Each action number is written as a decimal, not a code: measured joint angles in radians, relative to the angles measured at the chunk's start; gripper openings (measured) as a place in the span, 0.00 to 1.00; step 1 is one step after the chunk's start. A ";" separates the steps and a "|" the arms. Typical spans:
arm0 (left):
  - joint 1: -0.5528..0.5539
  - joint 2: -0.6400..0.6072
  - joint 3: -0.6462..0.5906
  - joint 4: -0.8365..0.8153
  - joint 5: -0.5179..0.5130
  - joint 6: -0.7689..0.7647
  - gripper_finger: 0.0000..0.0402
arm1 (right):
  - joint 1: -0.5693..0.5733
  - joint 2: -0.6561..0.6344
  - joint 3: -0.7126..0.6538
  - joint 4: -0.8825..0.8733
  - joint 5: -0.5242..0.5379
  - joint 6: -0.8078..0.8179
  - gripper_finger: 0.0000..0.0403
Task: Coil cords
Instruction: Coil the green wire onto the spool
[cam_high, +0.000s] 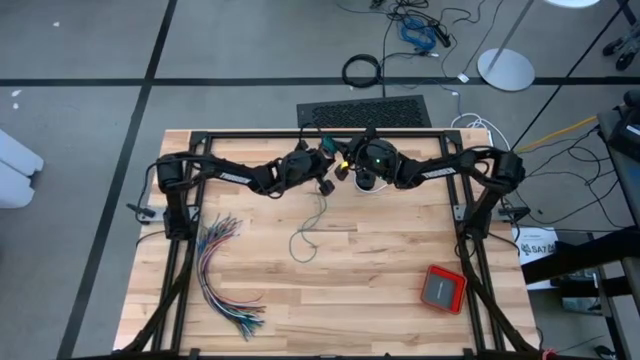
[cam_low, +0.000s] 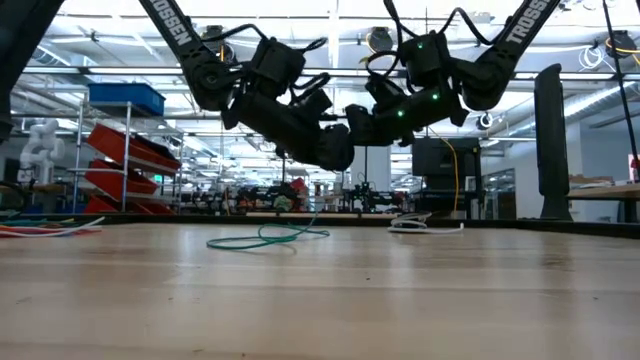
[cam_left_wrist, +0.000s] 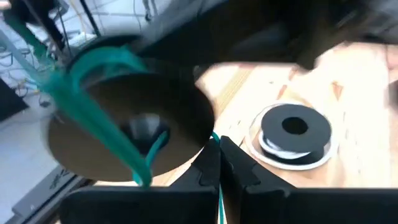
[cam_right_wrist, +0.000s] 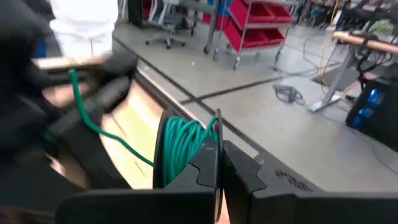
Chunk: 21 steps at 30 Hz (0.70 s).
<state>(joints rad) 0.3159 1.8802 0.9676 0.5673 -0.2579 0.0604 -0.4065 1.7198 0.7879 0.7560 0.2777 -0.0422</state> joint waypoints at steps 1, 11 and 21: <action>-0.001 -0.008 0.000 -0.007 0.000 0.006 0.00 | -0.001 -0.001 0.000 -0.018 -0.007 0.000 0.00; 0.003 -0.105 0.000 -0.122 0.023 0.081 0.00 | 0.007 -0.004 0.002 -0.103 -0.045 -0.043 0.00; 0.044 -0.186 0.001 -0.208 0.001 0.113 0.00 | 0.024 -0.002 -0.001 -0.209 -0.051 -0.075 0.00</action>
<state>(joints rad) 0.3602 1.6938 0.9688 0.3594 -0.2573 0.1731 -0.3824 1.7176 0.7868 0.5471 0.2266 -0.1177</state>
